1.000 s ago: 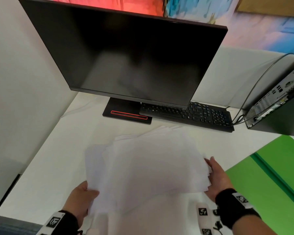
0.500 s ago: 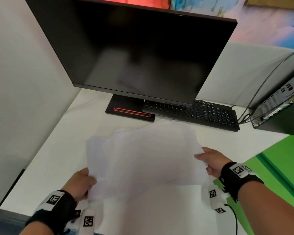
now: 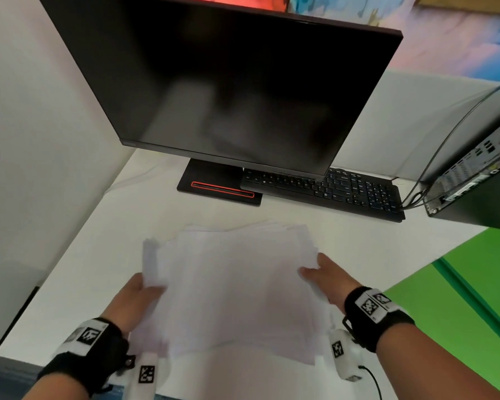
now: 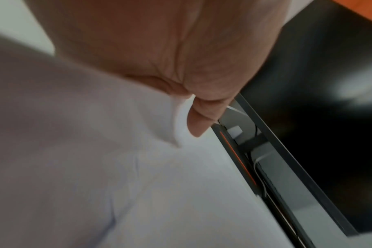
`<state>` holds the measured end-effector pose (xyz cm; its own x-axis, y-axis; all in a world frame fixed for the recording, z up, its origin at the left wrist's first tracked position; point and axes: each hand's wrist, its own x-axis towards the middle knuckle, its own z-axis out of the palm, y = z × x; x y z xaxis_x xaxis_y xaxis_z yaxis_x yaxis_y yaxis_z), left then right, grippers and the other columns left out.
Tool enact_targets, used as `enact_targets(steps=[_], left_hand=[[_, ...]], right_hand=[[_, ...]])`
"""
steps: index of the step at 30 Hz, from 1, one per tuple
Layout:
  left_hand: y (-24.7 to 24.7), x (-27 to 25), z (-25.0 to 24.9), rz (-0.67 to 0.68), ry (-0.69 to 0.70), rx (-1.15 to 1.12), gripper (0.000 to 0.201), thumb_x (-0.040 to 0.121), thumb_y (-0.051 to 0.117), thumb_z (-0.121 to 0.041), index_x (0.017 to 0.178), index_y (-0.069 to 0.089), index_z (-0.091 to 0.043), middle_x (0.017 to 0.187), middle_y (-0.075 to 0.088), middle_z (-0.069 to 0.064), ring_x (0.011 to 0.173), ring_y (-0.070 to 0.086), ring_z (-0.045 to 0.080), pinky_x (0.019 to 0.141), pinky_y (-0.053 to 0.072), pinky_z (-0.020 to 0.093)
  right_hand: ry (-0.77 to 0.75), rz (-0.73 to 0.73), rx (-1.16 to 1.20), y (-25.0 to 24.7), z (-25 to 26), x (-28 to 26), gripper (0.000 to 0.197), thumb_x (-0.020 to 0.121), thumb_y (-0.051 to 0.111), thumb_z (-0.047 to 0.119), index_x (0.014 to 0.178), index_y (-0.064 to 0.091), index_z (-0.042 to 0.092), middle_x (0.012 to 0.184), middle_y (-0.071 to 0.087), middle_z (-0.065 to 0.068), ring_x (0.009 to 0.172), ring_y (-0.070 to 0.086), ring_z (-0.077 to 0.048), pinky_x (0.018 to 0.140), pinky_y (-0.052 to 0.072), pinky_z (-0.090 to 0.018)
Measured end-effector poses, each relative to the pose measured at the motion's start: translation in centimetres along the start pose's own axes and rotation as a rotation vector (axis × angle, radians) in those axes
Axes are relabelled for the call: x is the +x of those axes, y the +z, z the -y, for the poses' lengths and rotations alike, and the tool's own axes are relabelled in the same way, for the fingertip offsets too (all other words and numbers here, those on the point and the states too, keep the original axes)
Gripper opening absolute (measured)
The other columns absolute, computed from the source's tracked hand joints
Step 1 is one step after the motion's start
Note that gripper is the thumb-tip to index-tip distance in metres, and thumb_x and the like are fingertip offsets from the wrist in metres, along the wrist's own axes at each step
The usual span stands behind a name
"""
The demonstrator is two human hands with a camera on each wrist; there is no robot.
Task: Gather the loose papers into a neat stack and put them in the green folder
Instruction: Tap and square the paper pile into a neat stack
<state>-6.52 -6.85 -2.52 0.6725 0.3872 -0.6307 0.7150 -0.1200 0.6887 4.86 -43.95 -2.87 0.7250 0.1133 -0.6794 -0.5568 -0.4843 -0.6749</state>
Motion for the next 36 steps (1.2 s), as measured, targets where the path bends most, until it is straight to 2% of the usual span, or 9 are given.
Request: enact_targets(steps=[3,6,13,18,22,27,29,31,36], left_hand=[[0.8,1.5,0.6,0.020,0.038,0.056,0.048,0.069,0.070,-0.046,0.103,0.063,-0.013,0.099,0.075,0.012,0.093,0.072,0.034,0.091,0.056,0.055],[0.8,1.8,1.1,0.024,0.026,-0.018,0.046,0.069,0.074,-0.042,0.104,0.068,-0.012,0.100,0.079,0.012,0.092,0.075,0.035,0.090,0.057,0.058],[2.2,2.6,2.1,0.082,0.013,0.009,0.058,0.056,0.075,-0.047,0.101,0.067,-0.012,0.097,0.079,0.013,0.093,0.074,0.037,0.088,0.057,0.062],[1.6,0.6,2.2,0.178,-0.105,-0.025,0.022,0.077,0.075,-0.019,0.088,0.058,-0.008,0.089,0.068,0.022,0.085,0.064,0.029,0.080,0.056,0.047],[3.7,0.2,2.3,0.084,0.051,-0.046,0.049,0.065,0.074,-0.028,0.111,0.063,-0.016,0.101,0.077,0.011,0.096,0.072,0.033,0.086,0.058,0.054],[3.1,-1.2,3.1,0.177,-0.059,-0.296,0.045,0.073,0.068,0.005,0.117,0.062,0.002,0.110,0.072,0.031,0.097,0.069,0.043,0.084,0.054,0.050],[3.3,-1.4,3.8,0.128,-0.043,-0.330,0.044,0.080,0.072,-0.005,0.122,0.059,0.000,0.113,0.072,0.030,0.100,0.070,0.044,0.086,0.056,0.056],[3.8,-1.5,4.2,0.073,-0.003,-0.327,0.060,0.068,0.082,-0.028,0.120,0.058,-0.008,0.111,0.073,0.023,0.099,0.072,0.042,0.085,0.058,0.060],[4.2,-3.1,4.6,0.042,0.054,-0.296,0.049,0.083,0.076,-0.029,0.127,0.055,-0.027,0.113,0.074,0.008,0.101,0.072,0.032,0.091,0.057,0.055]], right_hand=[[-0.010,0.005,-0.244,1.3,0.6,0.7,0.069,0.088,0.059,0.044,0.145,0.037,0.011,0.137,0.053,-0.004,0.126,0.052,-0.024,0.102,0.041,-0.034],[-0.023,-0.075,-0.335,1.8,0.4,0.5,0.059,0.089,0.056,0.039,0.138,0.041,0.010,0.118,0.055,-0.005,0.117,0.057,-0.030,0.097,0.046,-0.039],[-0.058,-0.108,-0.376,3.9,0.9,0.0,0.087,0.090,0.055,0.042,0.160,0.007,0.021,0.157,0.041,-0.011,0.139,0.045,-0.029,0.111,0.036,-0.036],[0.020,-0.198,-0.443,3.7,-0.2,-0.5,0.043,0.090,0.051,0.037,0.123,0.042,0.011,0.127,0.059,-0.019,0.111,0.059,-0.035,0.092,0.045,-0.040],[0.004,-0.154,-0.492,4.8,-0.1,-0.5,0.066,0.091,0.047,0.041,0.150,0.030,0.017,0.138,0.053,-0.019,0.121,0.056,-0.036,0.097,0.044,-0.040],[-0.048,-0.127,-0.671,4.4,-1.4,-1.9,0.046,0.096,0.041,0.042,0.127,0.043,0.008,0.120,0.062,-0.018,0.108,0.061,-0.034,0.082,0.043,-0.037],[-0.064,-0.055,-0.740,4.9,-2.4,-3.2,0.065,0.100,0.039,0.046,0.150,0.028,0.006,0.136,0.058,-0.018,0.125,0.056,-0.032,0.095,0.043,-0.038],[-0.074,-0.032,-0.774,5.1,-3.1,-4.3,0.073,0.101,0.036,0.049,0.158,0.014,0.010,0.142,0.057,-0.015,0.130,0.054,-0.030,0.102,0.042,-0.037],[-0.070,-0.087,-0.932,5.1,-3.9,-6.6,0.074,0.101,0.028,0.054,0.159,0.010,0.013,0.128,0.067,-0.010,0.118,0.062,-0.029,0.091,0.047,-0.037]])
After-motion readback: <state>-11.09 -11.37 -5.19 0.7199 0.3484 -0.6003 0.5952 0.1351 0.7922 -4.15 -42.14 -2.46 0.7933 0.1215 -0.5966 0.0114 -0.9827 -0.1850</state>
